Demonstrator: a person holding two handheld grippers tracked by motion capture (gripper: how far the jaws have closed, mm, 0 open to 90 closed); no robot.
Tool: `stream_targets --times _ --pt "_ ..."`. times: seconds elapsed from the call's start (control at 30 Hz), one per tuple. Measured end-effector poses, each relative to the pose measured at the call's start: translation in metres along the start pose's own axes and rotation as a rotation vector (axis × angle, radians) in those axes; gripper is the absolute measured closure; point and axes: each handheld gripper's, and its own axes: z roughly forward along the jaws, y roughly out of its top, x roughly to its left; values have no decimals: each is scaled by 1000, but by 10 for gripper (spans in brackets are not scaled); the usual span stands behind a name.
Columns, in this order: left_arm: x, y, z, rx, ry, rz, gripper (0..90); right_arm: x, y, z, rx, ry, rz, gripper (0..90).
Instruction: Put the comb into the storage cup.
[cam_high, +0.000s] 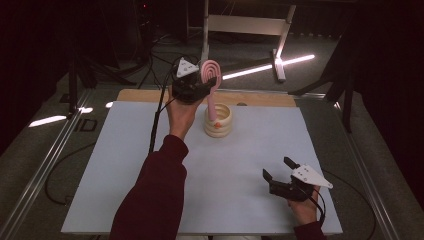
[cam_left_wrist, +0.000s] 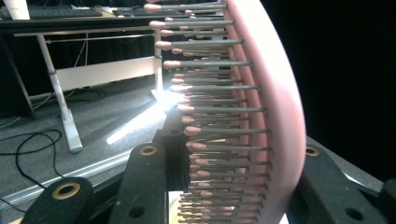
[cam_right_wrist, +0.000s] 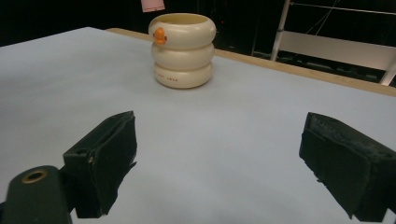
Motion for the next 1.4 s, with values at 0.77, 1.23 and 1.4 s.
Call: stream_targets --times 0.77,1.23,1.4 --pt "4 -6 12 -17 6 -41 638 -1 -1 0 0 2 8 110" --pt "7 -9 19 -20 18 -56 638 -1 -1 0 -1 3 11 110" --pt "7 -11 20 -19 19 -56 638 -2 -1 -1 -3 4 15 110"
